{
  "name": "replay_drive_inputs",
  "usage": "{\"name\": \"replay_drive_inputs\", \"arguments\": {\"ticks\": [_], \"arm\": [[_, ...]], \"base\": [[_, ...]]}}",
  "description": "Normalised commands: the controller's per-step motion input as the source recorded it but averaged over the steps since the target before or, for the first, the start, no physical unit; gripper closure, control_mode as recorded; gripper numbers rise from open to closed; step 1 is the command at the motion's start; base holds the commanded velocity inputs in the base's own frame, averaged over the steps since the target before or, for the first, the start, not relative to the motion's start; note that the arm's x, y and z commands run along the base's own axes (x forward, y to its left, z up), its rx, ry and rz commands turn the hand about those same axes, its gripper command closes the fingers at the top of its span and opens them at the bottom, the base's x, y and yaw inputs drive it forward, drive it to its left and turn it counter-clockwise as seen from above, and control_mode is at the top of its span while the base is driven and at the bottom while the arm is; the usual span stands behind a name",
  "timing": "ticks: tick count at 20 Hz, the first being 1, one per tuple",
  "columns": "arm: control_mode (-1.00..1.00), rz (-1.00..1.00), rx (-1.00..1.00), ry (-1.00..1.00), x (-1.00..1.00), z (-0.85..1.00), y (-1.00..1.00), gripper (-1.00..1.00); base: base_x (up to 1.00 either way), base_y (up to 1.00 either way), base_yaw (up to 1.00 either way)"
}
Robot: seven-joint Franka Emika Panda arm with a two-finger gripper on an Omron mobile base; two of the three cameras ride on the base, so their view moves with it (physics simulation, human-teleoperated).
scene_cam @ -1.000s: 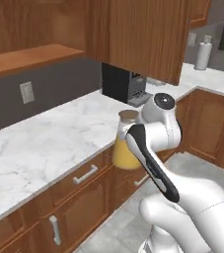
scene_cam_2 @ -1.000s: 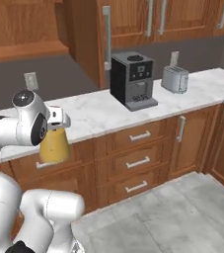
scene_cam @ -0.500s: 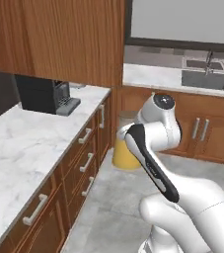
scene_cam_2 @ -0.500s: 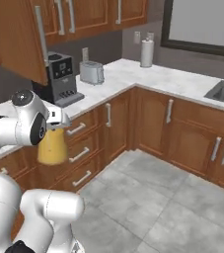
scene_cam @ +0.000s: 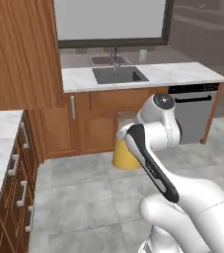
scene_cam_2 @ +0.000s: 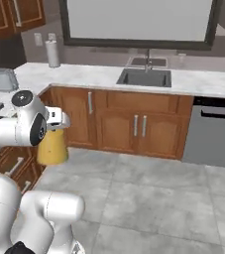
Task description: There is a tray on the dining counter. Grab the cup, mug, and pitcher and place them on the tray. The pitcher may be placed next to the tray if it cannot fit the tray.
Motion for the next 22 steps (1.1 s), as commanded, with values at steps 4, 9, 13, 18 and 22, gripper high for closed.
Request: {"name": "replay_drive_inputs", "arguments": {"ticks": [4,9,13,18,22], "arm": [[1.00,0.00,0.00,0.00,0.00,0.00,0.00,1.00],[1.00,0.00,0.00,0.00,0.00,0.00,0.00,1.00],[1.00,0.00,0.00,0.00,0.00,0.00,0.00,1.00],[1.00,0.00,0.00,0.00,0.00,0.00,0.00,1.00],[1.00,0.00,0.00,0.00,0.00,0.00,0.00,1.00]], "base": [[0.00,0.00,-0.75],[0.20,0.01,-0.69],[0.71,0.17,-0.55],[0.98,0.32,-0.46],[1.00,0.45,-0.42]]}}
